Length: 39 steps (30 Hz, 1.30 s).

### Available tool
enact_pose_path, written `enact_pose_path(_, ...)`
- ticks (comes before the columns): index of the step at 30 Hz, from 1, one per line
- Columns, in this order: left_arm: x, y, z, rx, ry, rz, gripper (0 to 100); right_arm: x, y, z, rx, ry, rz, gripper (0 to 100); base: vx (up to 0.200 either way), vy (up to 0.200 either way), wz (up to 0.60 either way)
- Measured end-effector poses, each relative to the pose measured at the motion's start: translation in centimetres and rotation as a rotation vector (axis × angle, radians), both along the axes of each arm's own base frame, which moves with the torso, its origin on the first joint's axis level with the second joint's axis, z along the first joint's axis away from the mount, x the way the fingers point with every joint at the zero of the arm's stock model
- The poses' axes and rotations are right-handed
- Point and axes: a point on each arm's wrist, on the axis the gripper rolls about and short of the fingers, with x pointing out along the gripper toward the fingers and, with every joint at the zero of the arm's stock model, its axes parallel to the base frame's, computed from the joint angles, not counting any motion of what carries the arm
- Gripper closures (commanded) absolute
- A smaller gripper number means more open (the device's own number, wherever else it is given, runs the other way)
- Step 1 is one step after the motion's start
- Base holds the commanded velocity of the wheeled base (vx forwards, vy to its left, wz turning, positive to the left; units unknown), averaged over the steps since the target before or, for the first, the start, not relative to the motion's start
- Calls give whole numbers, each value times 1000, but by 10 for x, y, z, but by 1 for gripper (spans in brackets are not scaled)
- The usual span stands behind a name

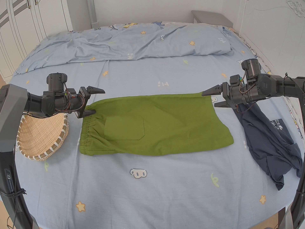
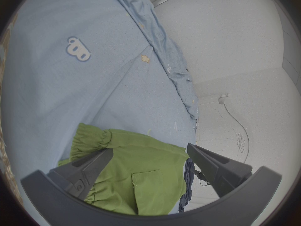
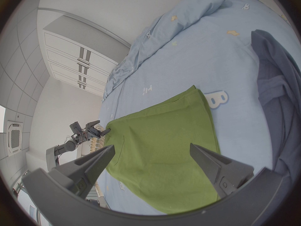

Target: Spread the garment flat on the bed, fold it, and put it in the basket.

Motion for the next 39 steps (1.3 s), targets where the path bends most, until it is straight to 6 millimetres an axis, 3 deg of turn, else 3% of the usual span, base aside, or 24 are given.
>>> enact_pose_path(5,-16,-3,-1,-3,25,-18,0,-11,-3,3,5,-6,-6,0,0,0,0)
enact_pose_path(12,-62,-5,0,5,21,-66,0,-35,-9,1,12,35,-22,0,0,0,0)
enact_pose_path(18,-104,-2,-13,56,-60,-83,0,-54,-14,2,20,34,-34,0,0,0,0)
enact_pose_path(24,-131,7,-21,116,-130,-79,0,-70,-14,4,24,30,-30,0,0,0,0)
enact_pose_path(31,-141,9,-21,184,-163,-71,0,-79,-10,4,20,31,-15,0,0,0,0)
enact_pose_path(39,-131,4,-35,315,-186,-59,0,-78,-11,6,22,17,-18,0,0,0,0)
